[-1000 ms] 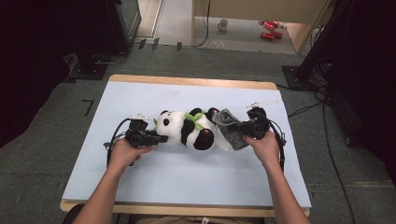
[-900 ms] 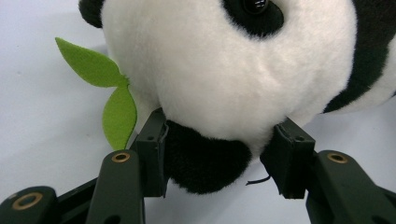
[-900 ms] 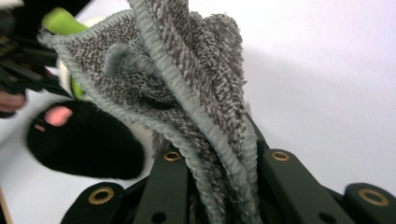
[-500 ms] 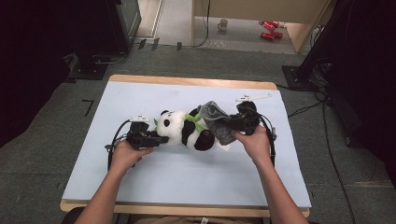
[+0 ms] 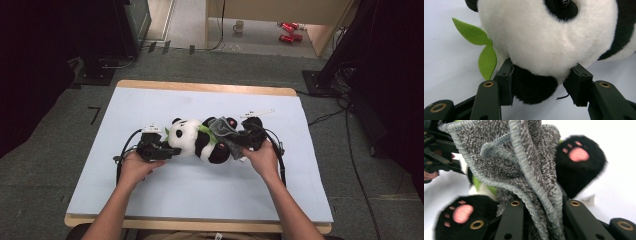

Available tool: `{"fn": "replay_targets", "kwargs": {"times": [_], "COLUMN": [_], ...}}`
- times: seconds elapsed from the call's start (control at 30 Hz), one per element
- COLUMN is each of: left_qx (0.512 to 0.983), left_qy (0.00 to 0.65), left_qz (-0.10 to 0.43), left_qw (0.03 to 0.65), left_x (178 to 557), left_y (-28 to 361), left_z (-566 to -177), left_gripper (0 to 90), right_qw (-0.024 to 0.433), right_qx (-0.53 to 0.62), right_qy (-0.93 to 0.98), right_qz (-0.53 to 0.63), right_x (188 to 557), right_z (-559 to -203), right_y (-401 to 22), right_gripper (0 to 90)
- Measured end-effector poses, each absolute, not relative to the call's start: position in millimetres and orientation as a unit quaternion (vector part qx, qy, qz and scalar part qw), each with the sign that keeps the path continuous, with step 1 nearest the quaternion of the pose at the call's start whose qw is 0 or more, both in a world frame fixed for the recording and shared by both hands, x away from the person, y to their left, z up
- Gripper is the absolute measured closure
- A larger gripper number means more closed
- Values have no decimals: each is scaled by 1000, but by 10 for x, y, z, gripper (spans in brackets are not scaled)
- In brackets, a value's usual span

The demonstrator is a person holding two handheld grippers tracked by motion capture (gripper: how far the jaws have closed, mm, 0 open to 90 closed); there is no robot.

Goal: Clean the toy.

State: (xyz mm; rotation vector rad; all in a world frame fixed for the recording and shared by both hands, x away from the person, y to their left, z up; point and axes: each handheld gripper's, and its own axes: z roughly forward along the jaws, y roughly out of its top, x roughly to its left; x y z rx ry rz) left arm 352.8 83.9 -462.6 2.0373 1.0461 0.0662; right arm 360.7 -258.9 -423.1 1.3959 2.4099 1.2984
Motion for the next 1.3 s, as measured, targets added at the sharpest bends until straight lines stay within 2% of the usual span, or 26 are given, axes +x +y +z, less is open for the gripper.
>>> {"fn": "replay_targets", "kwargs": {"times": [0.4,0.53,0.8,1.07,1.3], "left_qx": [803,801,802,805,806], "left_qy": [425,431,431,428,429], "left_qz": [15,4,2,9,11], "left_qw": [418,416,413,410,408], "left_x": [3624,3660,3672,3650,3631], "left_y": [834,841,826,815,812], "left_z": [-4589,-4574,-4570,-4572,-4586], "left_gripper": [478,477,477,476,475], "right_qw": [43,31,36,39,30], "right_qx": [488,511,499,446,409], "right_qy": [780,774,761,776,804], "right_qz": [390,372,412,445,430], "right_x": [3575,3551,3440,3307,3239], "right_z": [-4422,-4422,-3973,-3580,-3576], "right_y": [-2868,-2974,-3033,-2787,-2457], "right_gripper": [785,788,790,789,784]}}
